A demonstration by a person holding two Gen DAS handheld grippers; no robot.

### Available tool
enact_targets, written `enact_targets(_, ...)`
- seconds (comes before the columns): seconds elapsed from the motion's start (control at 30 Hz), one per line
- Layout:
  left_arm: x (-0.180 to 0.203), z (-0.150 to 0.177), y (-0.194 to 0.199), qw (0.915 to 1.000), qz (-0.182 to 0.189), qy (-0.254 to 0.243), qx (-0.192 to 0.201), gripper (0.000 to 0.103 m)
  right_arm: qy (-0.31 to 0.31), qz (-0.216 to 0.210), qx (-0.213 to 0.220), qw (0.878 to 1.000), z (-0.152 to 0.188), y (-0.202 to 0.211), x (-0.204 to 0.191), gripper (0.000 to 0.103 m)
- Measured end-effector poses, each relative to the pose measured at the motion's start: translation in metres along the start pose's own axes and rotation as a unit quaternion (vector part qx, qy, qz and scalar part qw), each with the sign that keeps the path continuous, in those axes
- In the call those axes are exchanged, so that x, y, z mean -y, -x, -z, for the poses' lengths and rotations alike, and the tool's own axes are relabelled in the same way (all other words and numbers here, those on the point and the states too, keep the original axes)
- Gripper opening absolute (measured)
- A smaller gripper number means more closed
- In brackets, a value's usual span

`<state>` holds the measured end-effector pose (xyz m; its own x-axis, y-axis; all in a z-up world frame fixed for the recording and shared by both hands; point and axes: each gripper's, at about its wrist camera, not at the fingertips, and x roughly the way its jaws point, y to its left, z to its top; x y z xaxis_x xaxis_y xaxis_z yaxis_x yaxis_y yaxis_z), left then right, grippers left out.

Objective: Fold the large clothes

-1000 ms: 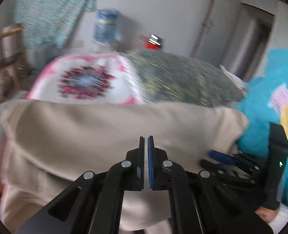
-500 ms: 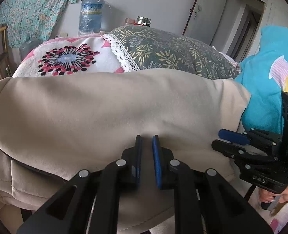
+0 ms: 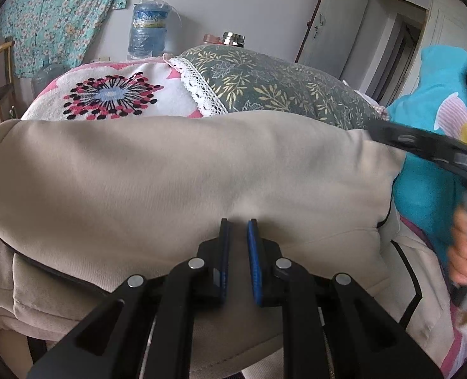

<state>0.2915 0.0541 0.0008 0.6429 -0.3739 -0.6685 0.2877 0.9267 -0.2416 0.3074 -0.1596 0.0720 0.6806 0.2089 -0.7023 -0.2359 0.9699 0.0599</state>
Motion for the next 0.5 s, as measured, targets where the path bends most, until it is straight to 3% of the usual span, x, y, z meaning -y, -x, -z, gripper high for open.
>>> enact_targets(0.1, 0.000, -0.001, 0.000, 1.0000, 0.000, 0.000, -0.001, 0.013, -0.020, 0.056, -0.029, 0.998, 0.017, -0.030, 0.036, 0.038)
enact_targets(0.13, 0.001, -0.001, -0.001, 1.0000, 0.000, 0.000, -0.001, 0.013, -0.034, 0.046, -0.019, 0.998, 0.024, -0.029, 0.052, 0.023)
enact_targets(0.17, 0.000, -0.001, -0.001, 1.0000, 0.000, 0.000, -0.001, 0.013, -0.049, 0.044, -0.002, 0.998, 0.033, -0.024, 0.072, 0.000)
enact_targets(0.27, 0.001, -0.002, -0.002, 1.0000, 0.001, -0.001, -0.001, 0.013, -0.094, 0.011, 0.004, 0.996, 0.040, -0.017, 0.100, 0.000)
enact_targets(0.5, 0.001, -0.002, -0.002, 1.0000, 0.003, 0.001, -0.002, 0.013, -0.060, 0.053, -0.002, 0.997, 0.047, -0.002, 0.083, 0.000)
